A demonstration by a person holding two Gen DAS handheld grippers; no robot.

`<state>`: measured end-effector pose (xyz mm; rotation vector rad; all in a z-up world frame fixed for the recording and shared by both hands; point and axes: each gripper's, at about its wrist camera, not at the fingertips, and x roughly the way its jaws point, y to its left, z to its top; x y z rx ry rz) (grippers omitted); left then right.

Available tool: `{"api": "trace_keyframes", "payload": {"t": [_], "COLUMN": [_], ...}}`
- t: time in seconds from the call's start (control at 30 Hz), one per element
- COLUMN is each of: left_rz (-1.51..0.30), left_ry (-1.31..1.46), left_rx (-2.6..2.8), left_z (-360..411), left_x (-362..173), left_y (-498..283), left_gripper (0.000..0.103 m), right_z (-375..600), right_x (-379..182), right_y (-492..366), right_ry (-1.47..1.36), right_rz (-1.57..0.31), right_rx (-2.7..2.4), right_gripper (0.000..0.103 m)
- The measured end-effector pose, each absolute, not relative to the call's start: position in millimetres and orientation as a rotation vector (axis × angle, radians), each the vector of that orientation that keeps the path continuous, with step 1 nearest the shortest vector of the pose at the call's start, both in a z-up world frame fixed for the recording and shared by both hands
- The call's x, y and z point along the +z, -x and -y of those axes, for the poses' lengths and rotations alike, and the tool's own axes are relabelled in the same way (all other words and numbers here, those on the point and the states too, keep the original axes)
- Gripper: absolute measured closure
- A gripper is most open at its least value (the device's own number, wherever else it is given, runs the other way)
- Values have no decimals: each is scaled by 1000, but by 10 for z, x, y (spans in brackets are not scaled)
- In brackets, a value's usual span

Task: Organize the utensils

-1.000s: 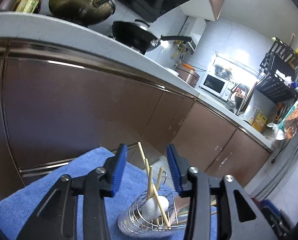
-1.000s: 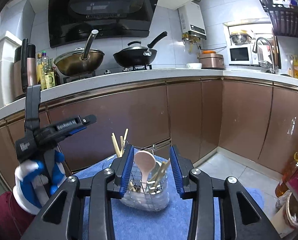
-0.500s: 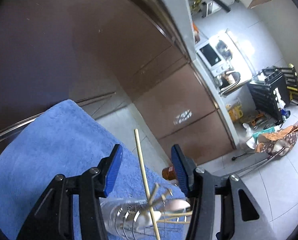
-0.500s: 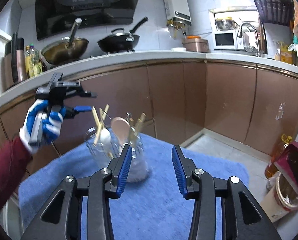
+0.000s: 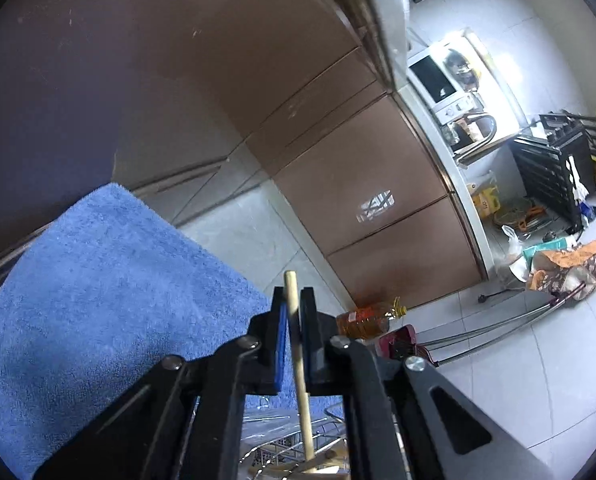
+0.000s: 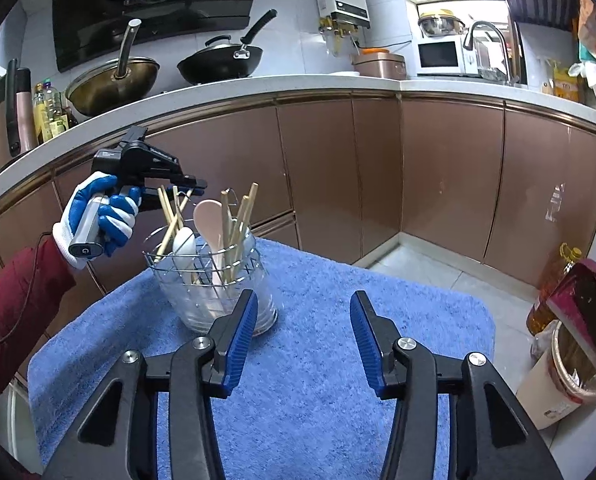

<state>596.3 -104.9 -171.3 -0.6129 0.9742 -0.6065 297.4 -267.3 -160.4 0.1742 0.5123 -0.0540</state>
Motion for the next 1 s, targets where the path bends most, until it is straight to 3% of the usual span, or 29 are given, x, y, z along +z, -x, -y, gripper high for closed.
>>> {"api": "trace_keyframes", "payload": {"t": [0.5, 1.0], "left_rz": [-479, -132], "left_ry": [487, 212], "left_rx": [-460, -235], "left_z": [888, 1304], "left_x": [-612, -569], "left_y": [-4977, -4031], "left_gripper": [99, 99], "right_z": [2712, 2800], "right_x": [-1687, -1785], "right_y": [-2866, -2794], "right_ry": [-215, -249], "right_rz": [-519, -525], "right_rx": [-69, -82], "right_gripper": [54, 53]}}
